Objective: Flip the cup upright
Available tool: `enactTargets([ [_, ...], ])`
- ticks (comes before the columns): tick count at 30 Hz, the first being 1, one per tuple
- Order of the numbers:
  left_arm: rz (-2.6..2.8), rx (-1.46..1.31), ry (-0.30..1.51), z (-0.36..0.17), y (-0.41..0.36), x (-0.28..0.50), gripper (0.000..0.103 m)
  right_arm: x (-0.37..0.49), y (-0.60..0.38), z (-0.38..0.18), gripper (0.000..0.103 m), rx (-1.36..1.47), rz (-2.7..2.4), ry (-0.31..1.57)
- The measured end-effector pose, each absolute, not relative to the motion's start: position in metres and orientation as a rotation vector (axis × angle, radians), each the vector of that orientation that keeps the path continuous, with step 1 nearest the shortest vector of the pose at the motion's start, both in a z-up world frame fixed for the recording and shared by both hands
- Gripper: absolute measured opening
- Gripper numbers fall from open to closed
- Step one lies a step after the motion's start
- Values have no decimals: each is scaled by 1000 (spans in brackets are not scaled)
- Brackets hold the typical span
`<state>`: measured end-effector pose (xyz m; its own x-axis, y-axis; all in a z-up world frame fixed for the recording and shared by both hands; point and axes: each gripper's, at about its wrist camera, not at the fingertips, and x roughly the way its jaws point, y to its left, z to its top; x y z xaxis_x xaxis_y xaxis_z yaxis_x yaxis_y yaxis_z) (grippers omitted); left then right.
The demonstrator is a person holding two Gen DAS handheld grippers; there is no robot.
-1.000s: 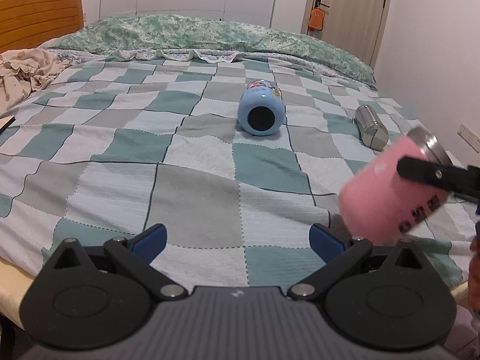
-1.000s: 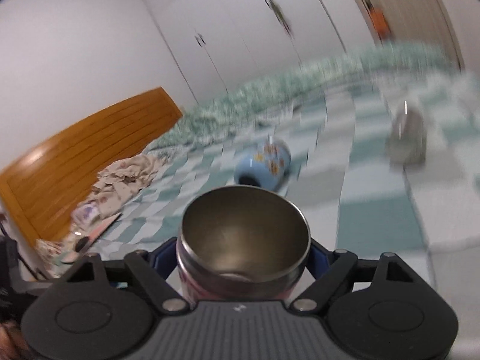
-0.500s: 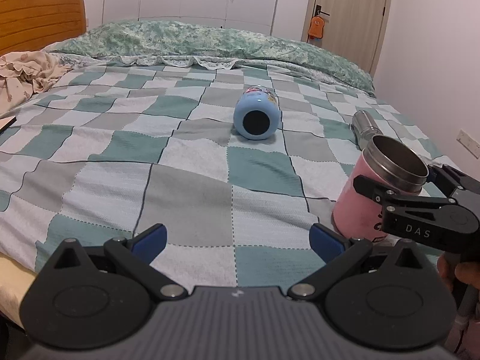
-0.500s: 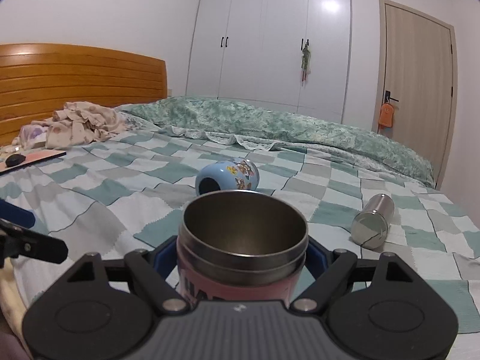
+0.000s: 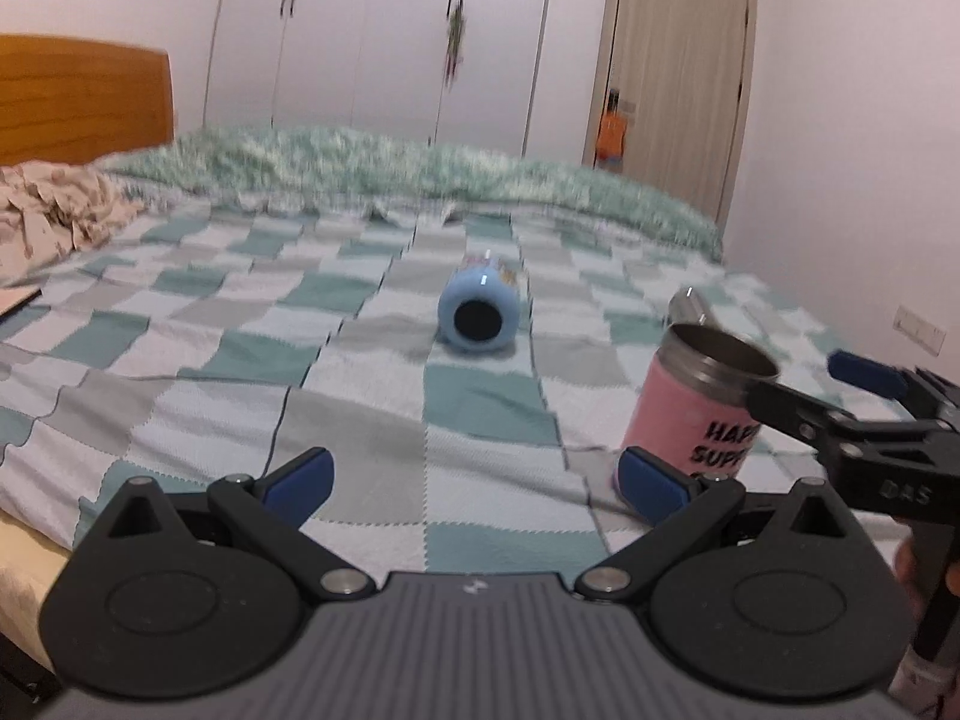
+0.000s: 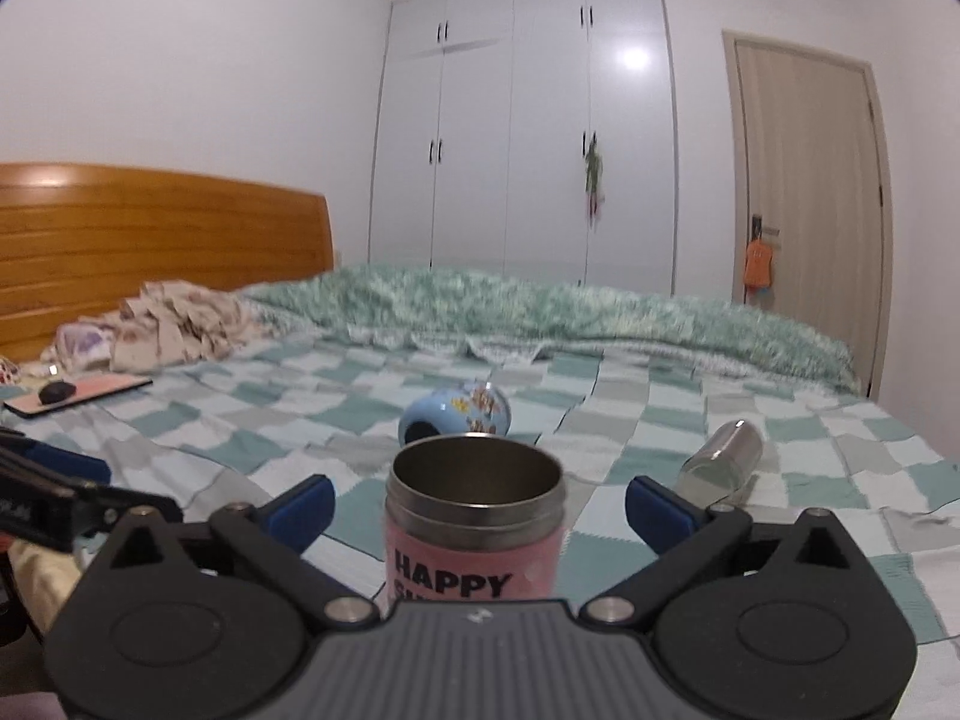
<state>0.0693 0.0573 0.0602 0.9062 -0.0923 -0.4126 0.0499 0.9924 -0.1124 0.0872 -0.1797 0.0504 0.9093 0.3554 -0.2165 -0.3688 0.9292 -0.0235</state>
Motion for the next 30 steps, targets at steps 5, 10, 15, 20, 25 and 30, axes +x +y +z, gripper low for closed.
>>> enactTargets([
  [5,-27,-52,311,48,45,41,103,44,-210,47,103,-82,352,139],
  [10,-17,-49,239,27,39,15,103,8,-237,33,103,-97,319,137],
  [15,30,8,221,8,28,4,103,-13,-256,13,103,-70,273,137],
  [20,54,52,179,-4,22,-5,103,-22,-267,-7,103,-38,235,133],
  [25,62,32,163,-5,24,-11,103,-27,-271,-10,103,-13,208,103],
  [30,59,32,150,-5,24,-14,103,-30,-271,-11,103,-13,191,85],
])
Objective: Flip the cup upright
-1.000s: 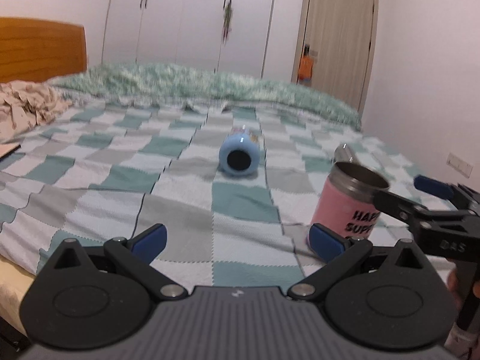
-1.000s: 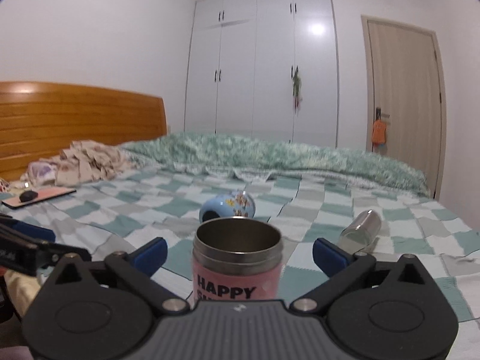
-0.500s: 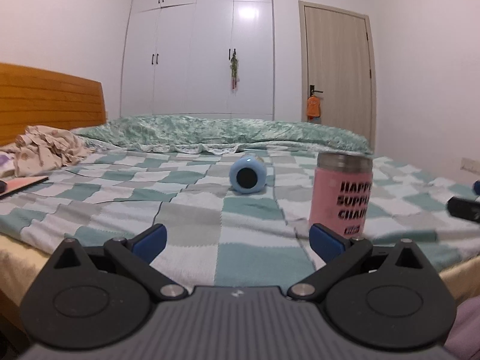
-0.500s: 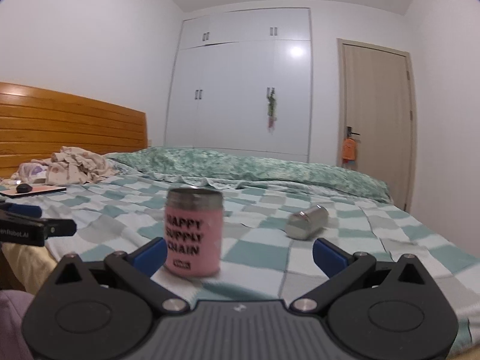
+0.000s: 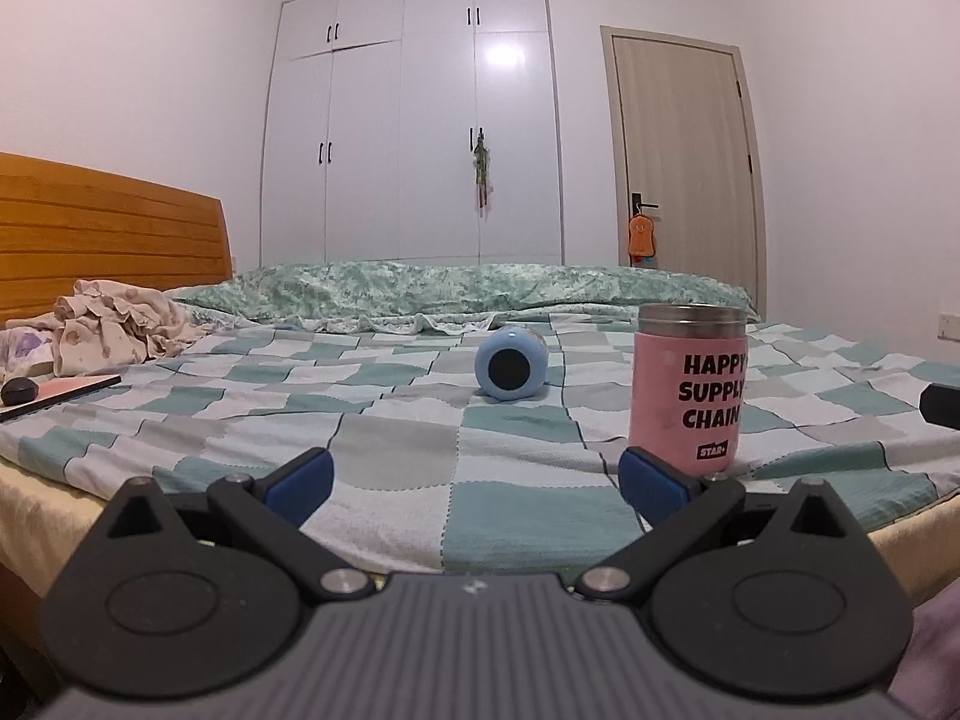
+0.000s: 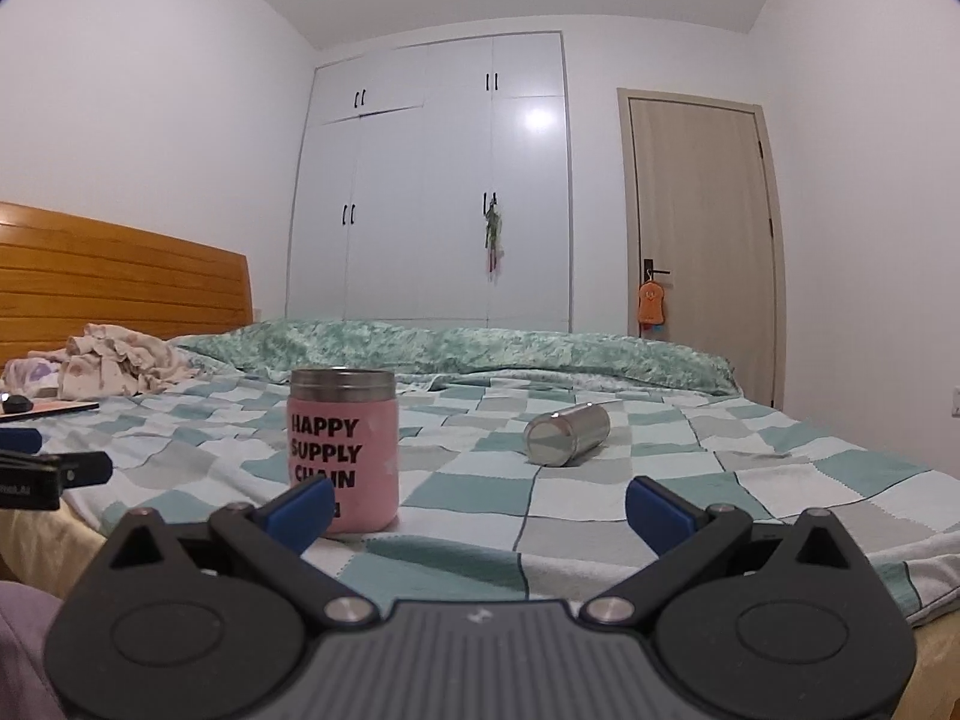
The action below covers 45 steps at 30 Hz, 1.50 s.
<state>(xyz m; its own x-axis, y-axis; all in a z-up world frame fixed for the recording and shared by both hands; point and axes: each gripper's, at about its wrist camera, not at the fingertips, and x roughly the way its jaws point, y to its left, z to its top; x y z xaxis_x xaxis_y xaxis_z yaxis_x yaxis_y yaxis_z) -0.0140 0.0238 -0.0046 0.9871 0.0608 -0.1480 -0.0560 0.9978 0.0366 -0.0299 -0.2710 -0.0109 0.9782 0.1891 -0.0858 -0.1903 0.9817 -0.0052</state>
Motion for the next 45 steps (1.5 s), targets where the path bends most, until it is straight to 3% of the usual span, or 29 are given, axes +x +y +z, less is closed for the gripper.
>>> enactTargets([
  [45,52,26,130,-3,24,-20,103,-35,-268,-12,103,-27,192,65],
])
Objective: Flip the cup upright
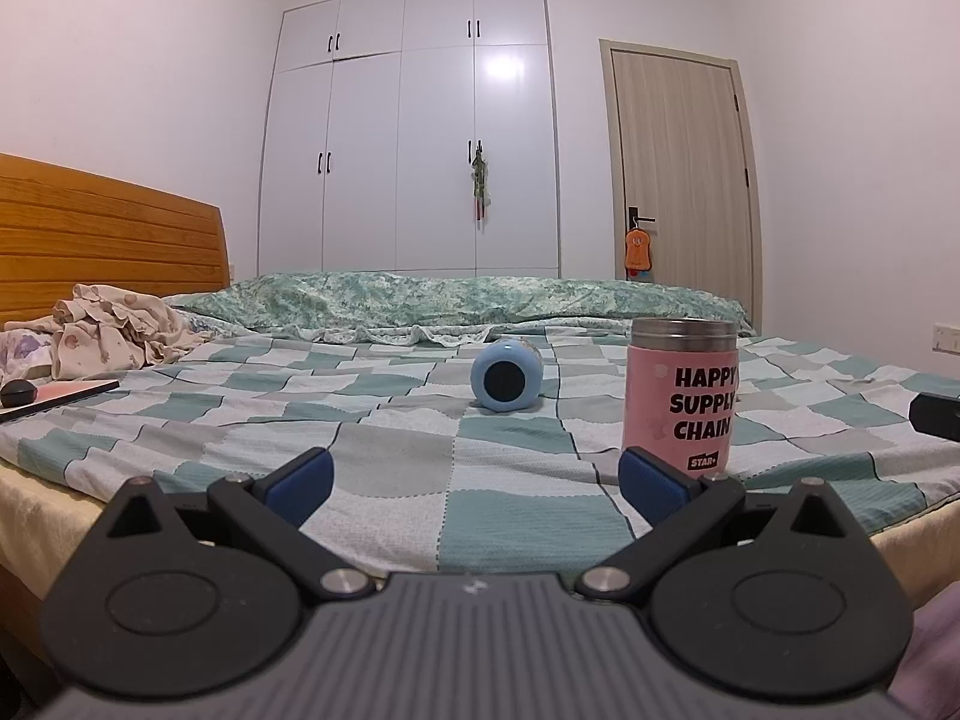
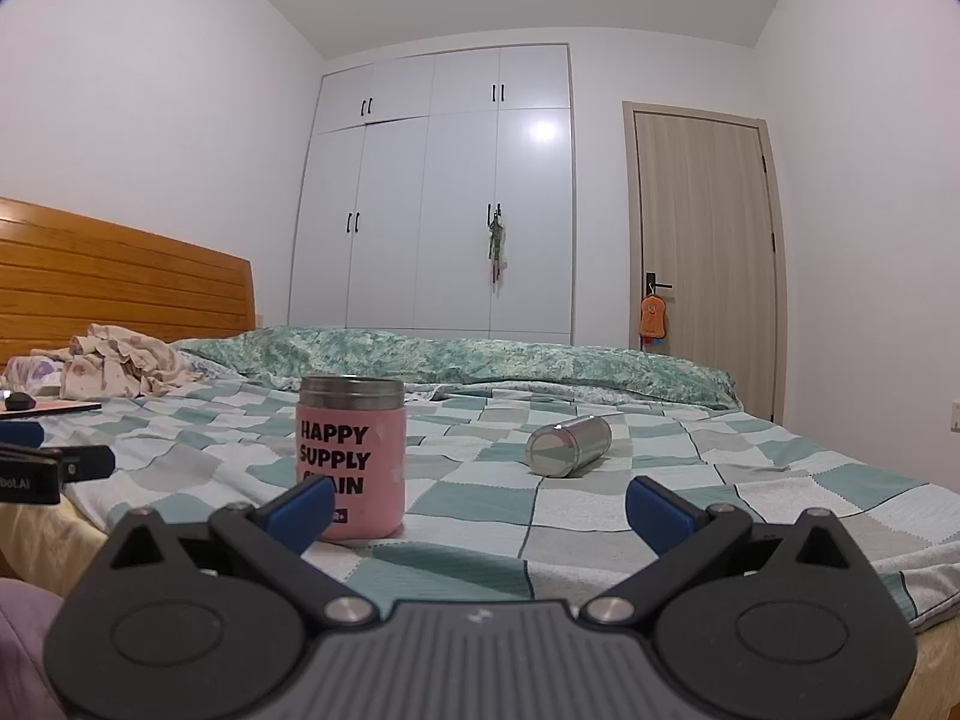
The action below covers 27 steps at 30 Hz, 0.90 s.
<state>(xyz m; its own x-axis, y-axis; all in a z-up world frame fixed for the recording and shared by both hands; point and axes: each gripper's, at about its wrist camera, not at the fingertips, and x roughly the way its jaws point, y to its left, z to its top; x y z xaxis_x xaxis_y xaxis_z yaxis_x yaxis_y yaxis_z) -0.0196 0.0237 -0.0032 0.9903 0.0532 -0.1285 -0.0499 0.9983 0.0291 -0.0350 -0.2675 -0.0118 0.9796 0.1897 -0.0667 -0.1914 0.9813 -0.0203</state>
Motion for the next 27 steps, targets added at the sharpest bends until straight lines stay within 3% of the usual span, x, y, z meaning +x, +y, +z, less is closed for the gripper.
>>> enactTargets([
  [27,49,27,127,-2,21,-18,103,-35,-267,-12,103,-27,192,65],
])
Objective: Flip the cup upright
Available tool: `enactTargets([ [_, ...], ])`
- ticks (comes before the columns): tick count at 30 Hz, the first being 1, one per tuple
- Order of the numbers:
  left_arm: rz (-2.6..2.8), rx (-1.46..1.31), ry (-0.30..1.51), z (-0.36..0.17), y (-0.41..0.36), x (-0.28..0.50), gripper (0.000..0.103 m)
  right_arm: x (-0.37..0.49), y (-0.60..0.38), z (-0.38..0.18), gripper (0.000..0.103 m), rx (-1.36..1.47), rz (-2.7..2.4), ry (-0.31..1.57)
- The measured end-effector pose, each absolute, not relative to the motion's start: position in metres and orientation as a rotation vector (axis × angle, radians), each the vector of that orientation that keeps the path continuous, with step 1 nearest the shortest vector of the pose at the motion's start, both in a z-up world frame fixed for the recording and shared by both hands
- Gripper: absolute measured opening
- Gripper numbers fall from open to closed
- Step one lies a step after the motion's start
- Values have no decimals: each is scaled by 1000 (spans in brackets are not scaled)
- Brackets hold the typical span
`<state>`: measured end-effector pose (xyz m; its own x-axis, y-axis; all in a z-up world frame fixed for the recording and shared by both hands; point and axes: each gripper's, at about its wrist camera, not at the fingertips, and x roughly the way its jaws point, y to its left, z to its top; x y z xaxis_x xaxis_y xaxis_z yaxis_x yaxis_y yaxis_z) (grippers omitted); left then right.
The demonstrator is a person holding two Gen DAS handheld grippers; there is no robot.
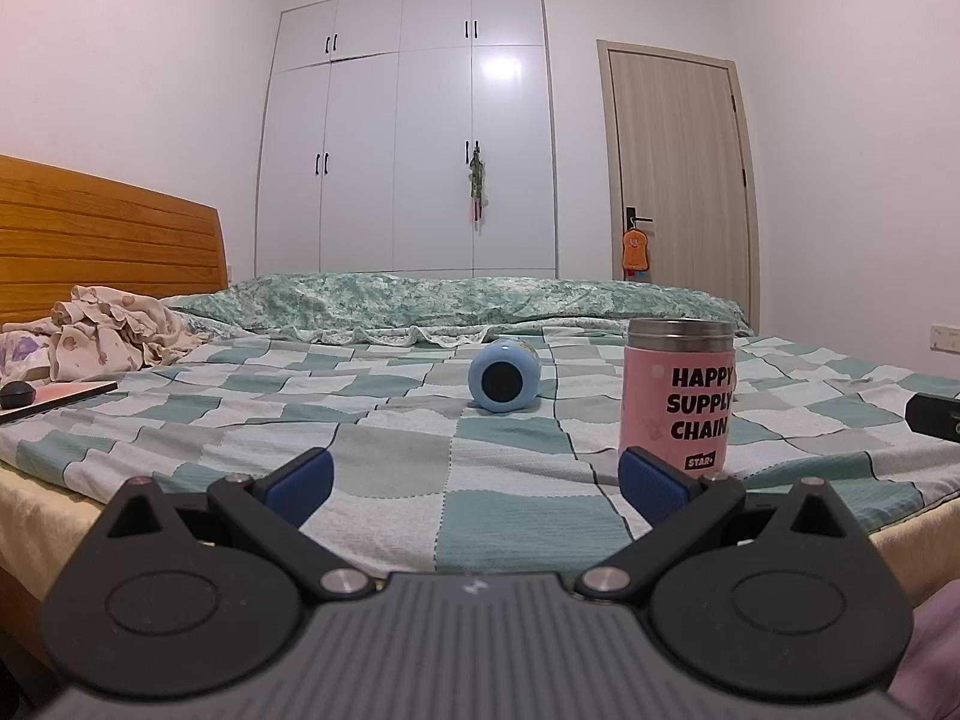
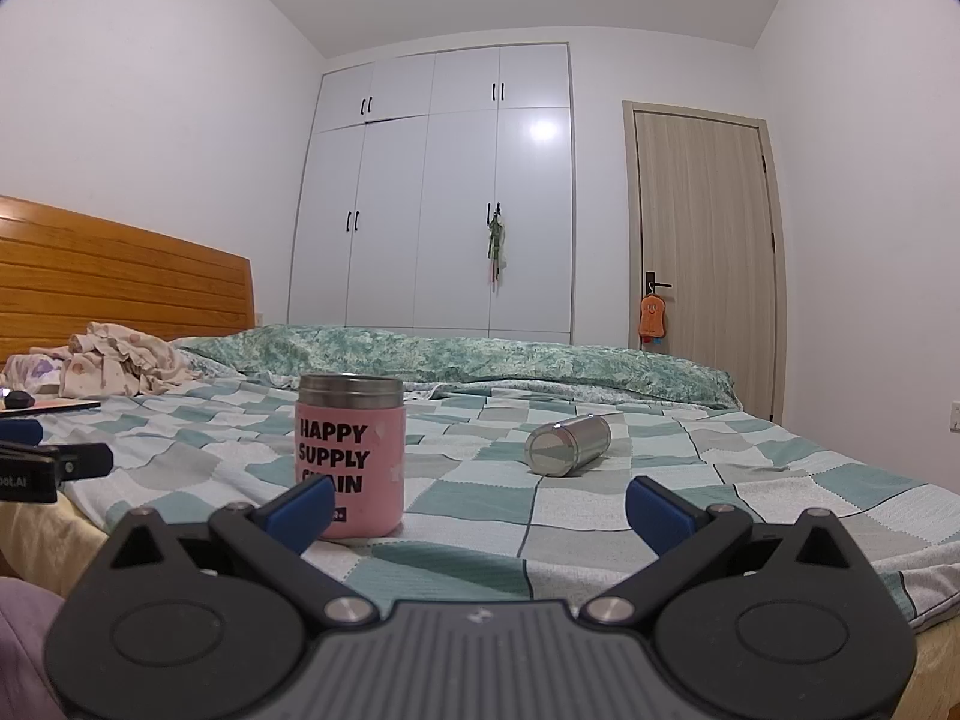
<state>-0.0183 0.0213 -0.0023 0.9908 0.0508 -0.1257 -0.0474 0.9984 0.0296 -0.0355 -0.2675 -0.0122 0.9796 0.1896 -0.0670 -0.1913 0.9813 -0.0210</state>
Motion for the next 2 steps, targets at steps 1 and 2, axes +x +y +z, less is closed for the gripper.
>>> enactTargets([
  [1,48,26,126,-2,22,-19,103,-35,-267,-12,103,-27,192,65],
  [2,49,26,126,-2,21,-18,103,-35,-267,-12,103,-27,192,65],
])
